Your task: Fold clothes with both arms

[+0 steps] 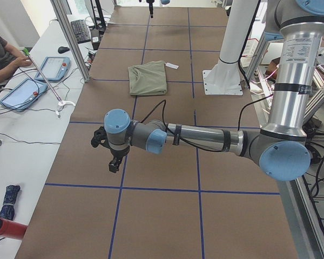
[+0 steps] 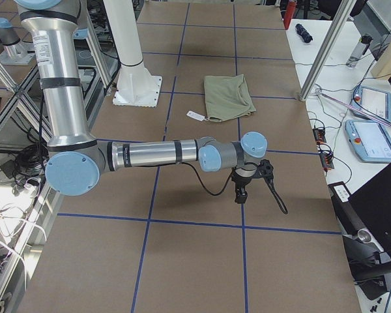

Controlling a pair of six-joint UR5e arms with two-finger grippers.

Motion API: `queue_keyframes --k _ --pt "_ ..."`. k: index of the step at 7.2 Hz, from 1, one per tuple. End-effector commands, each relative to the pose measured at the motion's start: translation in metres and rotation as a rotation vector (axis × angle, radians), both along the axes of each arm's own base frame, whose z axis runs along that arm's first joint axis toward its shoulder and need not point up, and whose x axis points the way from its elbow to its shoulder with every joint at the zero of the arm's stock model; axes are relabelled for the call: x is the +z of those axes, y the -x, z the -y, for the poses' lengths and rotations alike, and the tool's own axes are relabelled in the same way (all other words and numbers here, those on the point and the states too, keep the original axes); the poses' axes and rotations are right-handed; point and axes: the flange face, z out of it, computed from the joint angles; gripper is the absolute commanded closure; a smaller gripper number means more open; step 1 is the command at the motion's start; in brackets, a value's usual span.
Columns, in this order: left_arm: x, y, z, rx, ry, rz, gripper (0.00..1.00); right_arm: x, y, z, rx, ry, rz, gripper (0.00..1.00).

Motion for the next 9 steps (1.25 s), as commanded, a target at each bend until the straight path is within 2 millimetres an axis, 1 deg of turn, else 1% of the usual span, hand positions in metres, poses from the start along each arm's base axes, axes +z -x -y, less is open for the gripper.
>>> queue_keyframes --k 1,2,3,4,5,6,7,8,9 --pt "-0.008 0.001 0.002 -0.003 -0.013 -0.001 0.0 -0.008 0.001 0.001 -0.003 -0.005 0.023 0.0" --pt "-0.007 0.001 0.002 -0.001 -0.016 0.0 0.0 -0.008 -0.001 0.0 0.009 0.012 0.027 0.0" --pt "-0.003 0.001 -0.001 0.003 -0.014 0.001 0.0 -0.009 -0.006 0.001 0.021 0.011 0.026 0.0" --pt "0.0 0.002 -0.003 -0.002 -0.002 -0.001 0.0 -0.014 -0.01 0.0 0.028 -0.003 0.023 0.0" --pt "0.011 0.011 -0.016 -0.014 0.007 0.009 0.0 0.0 -0.014 -0.016 0.03 0.017 0.011 0.0" --pt "0.023 0.013 -0.03 -0.021 -0.002 0.008 0.0 0.002 -0.015 -0.017 0.033 0.02 0.008 0.0" --pt "0.023 0.016 -0.029 -0.043 0.021 0.005 0.0 0.003 -0.014 -0.017 0.032 0.02 0.008 0.0" --pt "0.032 0.016 -0.029 -0.058 0.056 0.005 0.0 0.003 -0.014 -0.017 0.029 0.015 0.008 0.0" --pt "0.037 0.017 -0.026 -0.061 0.075 0.006 0.0 0.0 -0.014 -0.017 0.028 0.01 0.012 0.0"
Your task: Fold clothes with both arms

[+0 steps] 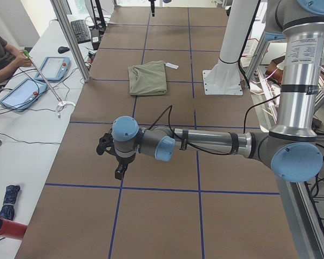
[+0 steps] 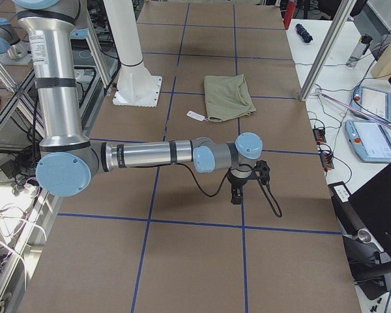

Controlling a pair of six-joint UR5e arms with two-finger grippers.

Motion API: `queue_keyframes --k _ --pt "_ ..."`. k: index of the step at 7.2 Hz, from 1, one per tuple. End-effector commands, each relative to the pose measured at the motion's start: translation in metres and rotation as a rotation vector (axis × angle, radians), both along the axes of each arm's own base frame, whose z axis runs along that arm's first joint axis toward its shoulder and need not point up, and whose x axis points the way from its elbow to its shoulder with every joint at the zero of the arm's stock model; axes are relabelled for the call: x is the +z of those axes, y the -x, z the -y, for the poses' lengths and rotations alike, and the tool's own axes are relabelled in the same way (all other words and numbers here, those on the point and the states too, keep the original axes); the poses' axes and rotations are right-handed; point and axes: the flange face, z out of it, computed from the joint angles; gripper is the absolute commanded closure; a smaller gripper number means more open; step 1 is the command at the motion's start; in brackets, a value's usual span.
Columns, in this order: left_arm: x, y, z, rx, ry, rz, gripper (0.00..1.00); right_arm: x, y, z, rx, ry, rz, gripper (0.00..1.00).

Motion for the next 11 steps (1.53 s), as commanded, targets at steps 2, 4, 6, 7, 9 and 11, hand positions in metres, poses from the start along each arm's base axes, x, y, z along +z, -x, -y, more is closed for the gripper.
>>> queue_keyframes --k 2,4,6,7,9,11 --pt "0.004 0.009 0.005 -0.021 0.096 0.001 0.0 -0.002 -0.001 0.0 0.0 0.009 0.014 0.0" --pt "-0.002 0.009 0.007 -0.022 0.085 0.003 0.0 -0.019 -0.004 0.017 0.008 0.086 -0.001 0.0" --pt "-0.027 0.009 0.004 -0.023 0.036 0.002 0.0 -0.023 -0.019 0.018 0.027 0.125 -0.019 0.0" --pt "-0.027 0.009 0.001 -0.023 0.036 0.002 0.0 -0.014 -0.024 0.012 0.017 0.12 -0.022 0.0" --pt "-0.023 0.009 0.0 -0.021 0.049 -0.005 0.0 0.004 -0.032 -0.003 -0.046 0.081 -0.02 0.0" --pt "-0.017 0.009 -0.001 -0.021 0.06 -0.004 0.0 0.024 -0.041 -0.021 -0.036 0.078 -0.019 0.0"
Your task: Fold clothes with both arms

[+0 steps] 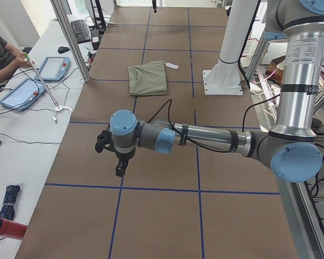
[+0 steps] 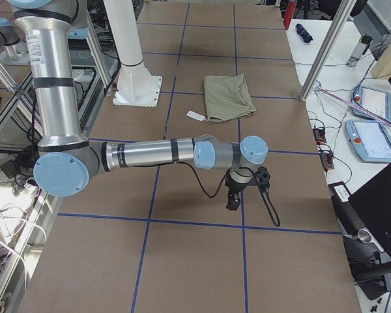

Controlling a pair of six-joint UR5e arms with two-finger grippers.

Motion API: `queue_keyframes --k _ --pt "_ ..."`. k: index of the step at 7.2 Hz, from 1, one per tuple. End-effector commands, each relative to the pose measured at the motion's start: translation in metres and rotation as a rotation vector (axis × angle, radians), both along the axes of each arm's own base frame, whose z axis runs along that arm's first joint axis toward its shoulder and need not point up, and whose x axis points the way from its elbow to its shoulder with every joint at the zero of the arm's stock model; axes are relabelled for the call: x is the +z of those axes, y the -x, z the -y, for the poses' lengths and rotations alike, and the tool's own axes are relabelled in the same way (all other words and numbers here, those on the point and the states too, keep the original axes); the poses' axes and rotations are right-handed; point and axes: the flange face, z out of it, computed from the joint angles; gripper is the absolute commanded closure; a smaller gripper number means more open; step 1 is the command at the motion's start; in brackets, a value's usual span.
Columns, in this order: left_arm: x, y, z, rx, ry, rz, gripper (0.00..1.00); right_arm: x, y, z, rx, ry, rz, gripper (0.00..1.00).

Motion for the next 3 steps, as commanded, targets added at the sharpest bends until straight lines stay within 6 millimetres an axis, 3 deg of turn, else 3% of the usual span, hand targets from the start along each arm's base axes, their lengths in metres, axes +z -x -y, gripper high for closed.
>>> queue_keyframes --k 1,3 --pt "0.011 0.0 -0.004 0.0 0.022 -0.001 0.0 0.025 -0.007 -0.024 0.002 -0.038 0.005 0.0" --pt "0.013 -0.001 -0.003 0.002 0.025 -0.001 0.0 0.035 -0.016 -0.035 0.019 -0.044 0.012 0.0"
